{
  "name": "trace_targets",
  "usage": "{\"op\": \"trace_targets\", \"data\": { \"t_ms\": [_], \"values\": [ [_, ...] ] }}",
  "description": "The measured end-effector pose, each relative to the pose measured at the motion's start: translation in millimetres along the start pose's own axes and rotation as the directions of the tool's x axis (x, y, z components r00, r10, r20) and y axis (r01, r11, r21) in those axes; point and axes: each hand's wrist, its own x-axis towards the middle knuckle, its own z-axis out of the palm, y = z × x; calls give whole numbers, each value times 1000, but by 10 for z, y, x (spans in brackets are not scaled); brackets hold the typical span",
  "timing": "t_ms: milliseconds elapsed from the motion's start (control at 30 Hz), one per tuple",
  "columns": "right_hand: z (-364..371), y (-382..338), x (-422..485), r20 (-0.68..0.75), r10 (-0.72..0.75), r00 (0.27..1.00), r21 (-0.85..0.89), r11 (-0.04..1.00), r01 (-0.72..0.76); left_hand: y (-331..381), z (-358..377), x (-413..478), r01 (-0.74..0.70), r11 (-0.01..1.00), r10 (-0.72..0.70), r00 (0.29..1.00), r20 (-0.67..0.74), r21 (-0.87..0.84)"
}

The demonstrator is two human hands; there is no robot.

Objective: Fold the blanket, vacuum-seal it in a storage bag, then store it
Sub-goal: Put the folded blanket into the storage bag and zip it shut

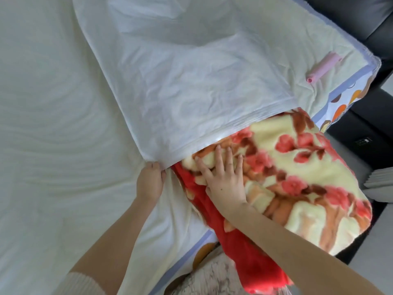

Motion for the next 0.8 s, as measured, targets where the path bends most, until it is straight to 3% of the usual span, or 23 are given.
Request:
{"op": "trace_targets", "data": {
  "t_ms": [133, 300, 367, 433, 467, 500, 533, 600, 667, 800],
  "values": [
    [-20, 277, 281, -19, -3, 1000, 19, 1000, 3, 95, -68, 135, -240, 971, 240, 967, 89, -20],
    [-27, 531, 614, -11, -18, 1000, 57, 998, 19, 354, -222, 216, -473, 850, 495, 867, 48, -231],
    [-2, 635, 646, -21, -29, 999, 81, 996, 30, 364, -175, 230, -366, 847, 432, 897, 97, -384],
    [33, 719, 569, -74, -63, 995, 115, 991, 72, 286, -119, 221, 11, 782, 128, 976, 178, -623],
    [41, 734, 520, -116, -75, 990, 137, 986, 90, 236, -109, 200, 211, 648, -74, 974, 215, -732],
    [35, 734, 469, -153, -77, 985, 152, 983, 100, 186, -92, 174, 363, 467, -244, 929, 278, -806],
    [22, 720, 420, -177, -75, 981, 164, 981, 105, 151, -67, 154, 454, 324, -327, 877, 352, -830],
    [14, 694, 326, -211, -69, 975, 171, 979, 107, 201, -16, 125, 528, 238, -256, 844, 472, -815],
    [-32, 693, 238, -231, -53, 972, 191, 977, 98, 365, 57, 110, 496, 221, -131, 869, 478, -840],
    [-202, 701, 52, -228, -25, 973, 234, 969, 80, 598, 146, 122, 406, 356, -244, 910, 335, -842]
  ]
}}
